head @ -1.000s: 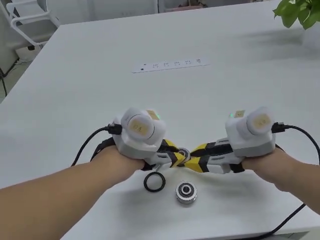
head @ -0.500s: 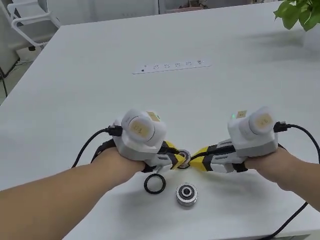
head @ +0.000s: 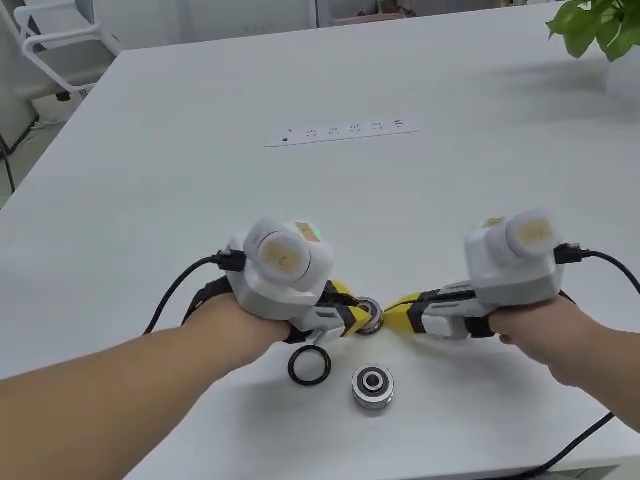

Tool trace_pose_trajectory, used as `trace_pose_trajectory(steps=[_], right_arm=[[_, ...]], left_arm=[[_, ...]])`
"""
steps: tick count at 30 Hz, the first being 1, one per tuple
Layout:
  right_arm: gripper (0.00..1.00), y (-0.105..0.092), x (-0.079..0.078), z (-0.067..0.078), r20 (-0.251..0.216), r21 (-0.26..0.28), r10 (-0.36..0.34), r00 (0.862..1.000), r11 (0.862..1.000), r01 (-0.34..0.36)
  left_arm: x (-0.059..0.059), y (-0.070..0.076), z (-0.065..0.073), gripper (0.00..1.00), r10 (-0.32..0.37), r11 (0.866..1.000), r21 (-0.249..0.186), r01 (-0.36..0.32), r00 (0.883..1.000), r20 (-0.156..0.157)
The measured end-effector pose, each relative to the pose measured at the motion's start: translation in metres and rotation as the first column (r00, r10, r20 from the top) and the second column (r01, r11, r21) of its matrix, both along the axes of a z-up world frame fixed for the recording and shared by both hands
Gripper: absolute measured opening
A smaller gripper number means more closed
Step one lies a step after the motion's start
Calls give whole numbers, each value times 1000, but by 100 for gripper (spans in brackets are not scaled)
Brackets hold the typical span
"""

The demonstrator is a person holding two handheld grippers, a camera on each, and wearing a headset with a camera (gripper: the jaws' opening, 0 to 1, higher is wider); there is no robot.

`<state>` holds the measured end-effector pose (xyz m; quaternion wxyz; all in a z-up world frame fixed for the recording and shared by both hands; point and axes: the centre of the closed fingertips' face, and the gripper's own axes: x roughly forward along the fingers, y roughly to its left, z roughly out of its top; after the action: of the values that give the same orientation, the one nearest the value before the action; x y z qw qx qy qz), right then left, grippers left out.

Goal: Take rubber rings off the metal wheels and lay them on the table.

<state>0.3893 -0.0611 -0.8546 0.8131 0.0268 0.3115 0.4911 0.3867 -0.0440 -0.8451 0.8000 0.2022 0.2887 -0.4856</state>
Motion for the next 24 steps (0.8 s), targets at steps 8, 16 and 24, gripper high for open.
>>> trace_pose_trajectory(steps=[8, 16, 24], right_arm=[[0, 4, 2, 7, -46, 54, -30, 998, 998, 32], [0, 6, 1, 11, -87, 88, -66, 994, 993, 74], [0, 15, -4, 15, -92, 92, -51, 995, 994, 59]], left_arm=[[0, 0, 0, 12, 8, 1000, 1, -8, 1000, -2], [0, -1, 0, 12, 17, 1000, 9, -17, 1000, 4], [0, -1, 0, 12, 18, 1000, 12, -18, 1000, 7]])
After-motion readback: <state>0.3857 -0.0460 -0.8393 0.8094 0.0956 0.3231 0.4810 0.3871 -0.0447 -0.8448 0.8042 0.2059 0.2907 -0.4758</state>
